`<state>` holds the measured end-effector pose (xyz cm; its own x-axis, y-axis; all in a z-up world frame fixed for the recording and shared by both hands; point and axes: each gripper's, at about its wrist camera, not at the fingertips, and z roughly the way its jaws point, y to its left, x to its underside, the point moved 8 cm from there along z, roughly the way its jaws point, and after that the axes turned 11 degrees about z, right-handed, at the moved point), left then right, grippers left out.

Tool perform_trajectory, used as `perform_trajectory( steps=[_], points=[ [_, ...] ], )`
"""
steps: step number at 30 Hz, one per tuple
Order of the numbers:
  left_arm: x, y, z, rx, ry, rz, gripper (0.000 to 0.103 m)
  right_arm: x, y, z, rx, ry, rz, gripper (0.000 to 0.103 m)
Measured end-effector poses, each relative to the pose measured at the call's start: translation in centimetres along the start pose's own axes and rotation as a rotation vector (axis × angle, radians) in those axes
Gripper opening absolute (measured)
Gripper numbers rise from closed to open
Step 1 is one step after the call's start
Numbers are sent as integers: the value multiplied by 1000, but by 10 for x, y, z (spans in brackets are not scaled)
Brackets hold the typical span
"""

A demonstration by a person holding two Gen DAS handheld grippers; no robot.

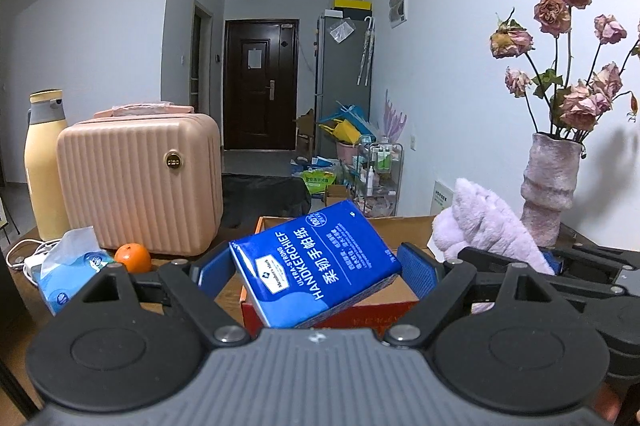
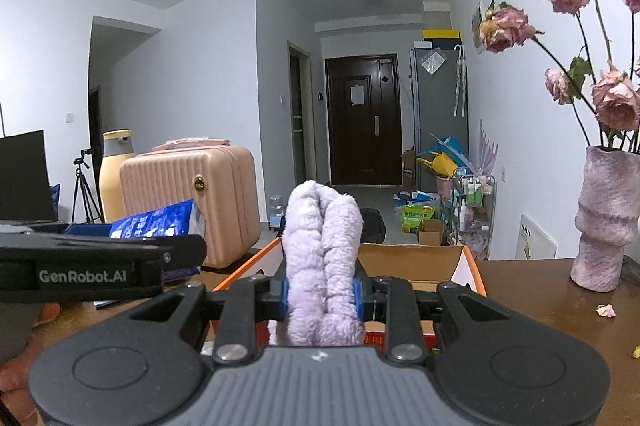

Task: Organize soft objects
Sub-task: 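Carry the hair band and tissue pack with both tools over the cardboard box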

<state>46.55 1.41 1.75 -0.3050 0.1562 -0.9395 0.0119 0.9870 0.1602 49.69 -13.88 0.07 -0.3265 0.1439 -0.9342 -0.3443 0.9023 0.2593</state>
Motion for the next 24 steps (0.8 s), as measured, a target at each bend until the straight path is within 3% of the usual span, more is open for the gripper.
perform_trajectory(
  steps=[24],
  points=[
    [-13, 9, 91, -55, 52, -32, 88, -21, -45, 85, 84, 48, 12, 27]
  ],
)
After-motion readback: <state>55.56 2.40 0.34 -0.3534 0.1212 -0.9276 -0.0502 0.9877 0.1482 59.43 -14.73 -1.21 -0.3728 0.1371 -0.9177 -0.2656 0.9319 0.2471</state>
